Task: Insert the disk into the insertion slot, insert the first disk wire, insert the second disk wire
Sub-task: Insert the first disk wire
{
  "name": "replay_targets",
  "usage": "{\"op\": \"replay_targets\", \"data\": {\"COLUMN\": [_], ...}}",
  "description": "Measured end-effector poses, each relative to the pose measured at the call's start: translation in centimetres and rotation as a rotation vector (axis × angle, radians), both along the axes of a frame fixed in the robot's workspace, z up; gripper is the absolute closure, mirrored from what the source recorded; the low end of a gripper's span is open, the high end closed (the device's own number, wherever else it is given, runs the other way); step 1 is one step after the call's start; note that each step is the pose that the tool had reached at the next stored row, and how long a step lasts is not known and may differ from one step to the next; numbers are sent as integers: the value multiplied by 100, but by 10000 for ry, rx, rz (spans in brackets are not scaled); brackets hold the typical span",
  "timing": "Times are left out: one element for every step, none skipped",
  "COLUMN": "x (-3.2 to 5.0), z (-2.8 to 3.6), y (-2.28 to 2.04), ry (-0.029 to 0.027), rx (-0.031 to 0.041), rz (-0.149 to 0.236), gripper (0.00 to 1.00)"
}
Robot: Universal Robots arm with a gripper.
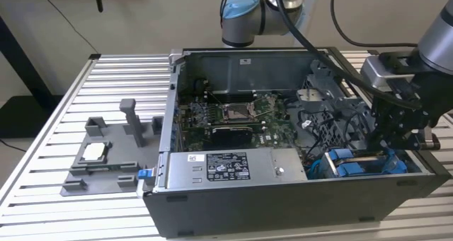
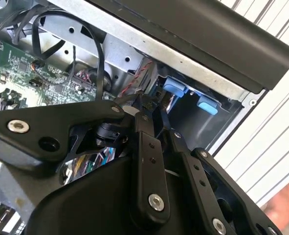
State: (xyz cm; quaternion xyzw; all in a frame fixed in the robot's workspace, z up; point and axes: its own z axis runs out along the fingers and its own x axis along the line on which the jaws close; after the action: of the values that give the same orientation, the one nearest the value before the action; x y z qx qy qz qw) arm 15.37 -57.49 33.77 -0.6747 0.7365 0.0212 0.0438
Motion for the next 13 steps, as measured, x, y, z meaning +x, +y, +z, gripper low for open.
{"op": "replay_targets", "data": {"x": [0,1,1,1,1,2,2,2,2,3,3,3,4], "z": [-4,-9,-14,-18,-22,-25,-26,-27,-27,-27,-27,-28,-28], "y": [0,0,0,0,0,0,0,-6,-16,-27,-42,-60,-72], "ry": [0,-1,0,0,0,0,1,7,22,39,54,72,88], "rx": [6,15,25,37,51,67,76,83,89,103,132,175,206], "rz": [0,0,-1,-1,0,0,0,0,0,1,1,0,0], "gripper": [80,80,80,80,80,80,80,80,80,80,80,80,80]}}
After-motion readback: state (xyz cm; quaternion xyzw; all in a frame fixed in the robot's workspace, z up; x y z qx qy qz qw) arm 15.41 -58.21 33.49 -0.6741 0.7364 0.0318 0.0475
